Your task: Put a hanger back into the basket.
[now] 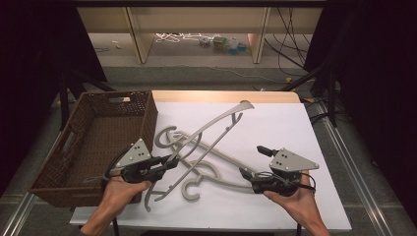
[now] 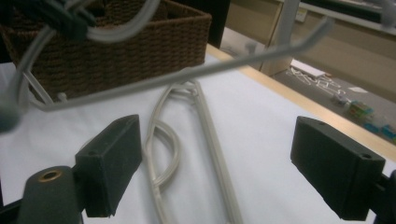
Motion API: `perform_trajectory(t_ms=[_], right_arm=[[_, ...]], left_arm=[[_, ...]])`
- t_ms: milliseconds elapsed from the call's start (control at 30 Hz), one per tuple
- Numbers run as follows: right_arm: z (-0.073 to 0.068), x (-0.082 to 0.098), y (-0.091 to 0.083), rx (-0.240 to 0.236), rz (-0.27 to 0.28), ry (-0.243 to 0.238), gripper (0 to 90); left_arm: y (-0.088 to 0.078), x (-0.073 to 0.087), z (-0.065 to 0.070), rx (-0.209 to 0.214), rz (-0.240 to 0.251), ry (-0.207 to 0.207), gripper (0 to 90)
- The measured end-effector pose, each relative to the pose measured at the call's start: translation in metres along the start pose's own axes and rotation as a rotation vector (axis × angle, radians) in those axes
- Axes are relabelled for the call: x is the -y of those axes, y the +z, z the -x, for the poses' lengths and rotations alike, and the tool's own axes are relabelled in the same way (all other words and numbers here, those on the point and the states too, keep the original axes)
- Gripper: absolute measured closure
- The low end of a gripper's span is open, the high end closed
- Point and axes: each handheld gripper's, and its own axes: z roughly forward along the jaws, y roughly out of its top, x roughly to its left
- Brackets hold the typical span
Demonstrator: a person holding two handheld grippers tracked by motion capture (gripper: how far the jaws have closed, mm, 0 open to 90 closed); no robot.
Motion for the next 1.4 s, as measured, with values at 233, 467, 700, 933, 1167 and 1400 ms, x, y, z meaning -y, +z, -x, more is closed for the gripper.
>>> perform_trajectory(t_ms=[233, 467, 700, 933, 1167, 1400], right_arm=[[-0.010, 0.017, 0.007, -0.017, -0.018, -0.009, 16.8], [-0.015, 0.027, 0.015, -0.033, -0.026, -0.002, 16.4], [-0.015, 0.028, 0.016, -0.037, -0.036, -0.003, 16.3], [-0.015, 0.031, 0.018, -0.041, -0.047, -0.002, 16.4], [-0.015, 0.031, 0.019, -0.033, -0.035, 0.007, 16.4], [-0.014, 0.032, 0.018, -0.043, -0.044, 0.009, 16.2]], left_arm=[[-0.017, -0.006, -0.002, 0.032, 0.027, -0.074, 79.3], [-0.049, -0.027, -0.011, 0.004, 0.044, -0.085, 79.3], [-0.079, -0.051, -0.026, -0.040, 0.059, -0.079, 79.3], [-0.099, -0.061, -0.048, -0.102, 0.065, -0.099, 79.3], [-0.109, -0.060, -0.073, -0.175, 0.057, -0.133, 79.3], [-0.121, -0.059, -0.102, -0.256, 0.043, -0.152, 79.3]])
